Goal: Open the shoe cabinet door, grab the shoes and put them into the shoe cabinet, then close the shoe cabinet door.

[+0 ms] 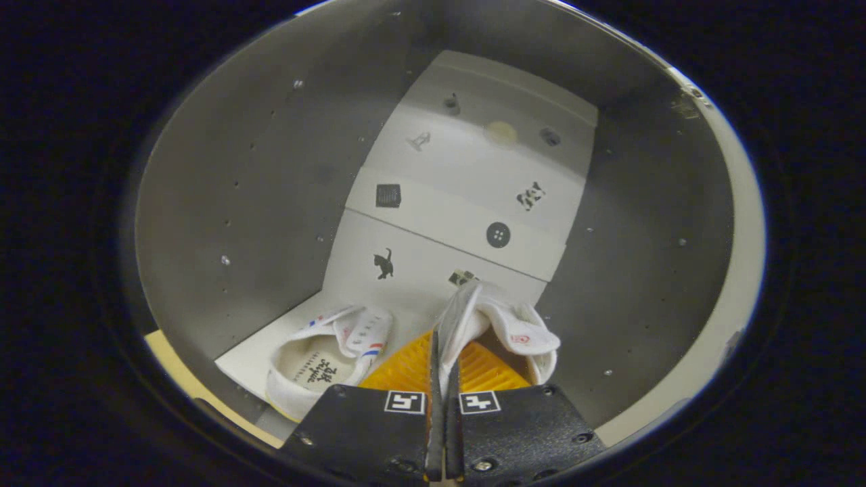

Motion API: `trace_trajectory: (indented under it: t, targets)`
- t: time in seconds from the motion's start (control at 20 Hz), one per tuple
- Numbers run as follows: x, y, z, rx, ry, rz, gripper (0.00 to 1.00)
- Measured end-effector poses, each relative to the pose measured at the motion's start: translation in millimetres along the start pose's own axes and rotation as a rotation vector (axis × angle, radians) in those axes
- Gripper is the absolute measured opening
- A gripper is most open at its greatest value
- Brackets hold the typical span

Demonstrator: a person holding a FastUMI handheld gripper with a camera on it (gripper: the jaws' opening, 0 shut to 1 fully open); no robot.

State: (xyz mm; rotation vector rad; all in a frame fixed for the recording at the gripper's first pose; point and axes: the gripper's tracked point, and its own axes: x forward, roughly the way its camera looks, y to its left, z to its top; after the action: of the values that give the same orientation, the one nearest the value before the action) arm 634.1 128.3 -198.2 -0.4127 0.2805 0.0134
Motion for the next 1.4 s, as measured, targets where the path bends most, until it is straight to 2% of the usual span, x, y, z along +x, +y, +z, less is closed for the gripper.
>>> trace_trajectory:
  t: [0.25, 0.4, 0.5, 0.6, 0.65, 0.7, 0.85, 1.0, 1.25, 1.4]
  targets:
    - [32.9, -0.7, -17.6, -0.002, 0.028, 0.012, 0.05]
    - [43.2, -5.2, -25.5, 0.012, 0.036, 0.046, 0.06]
    - [48.3, -4.7, -31.0, 0.021, 0.043, 0.086, 0.11]
    - [45.9, -4.1, -34.1, 0.056, 0.043, 0.116, 0.19]
    - [40.6, -6.1, -30.6, 0.067, 0.024, 0.112, 0.29]
    - [35.9, -6.8, -21.1, 0.08, -0.009, 0.111, 0.34]
    - [7.0, -17.0, 7.4, 0.104, -0.098, 0.055, 0.5]
    - [-33.4, -14.5, 15.4, 0.167, -0.101, 0.06, 0.69]
    - [-132.2, -15.8, 23.7, 0.311, -0.121, 0.072, 0.97]
    - [-192.5, -9.0, 29.6, 0.295, -0.124, 0.097, 1.0]
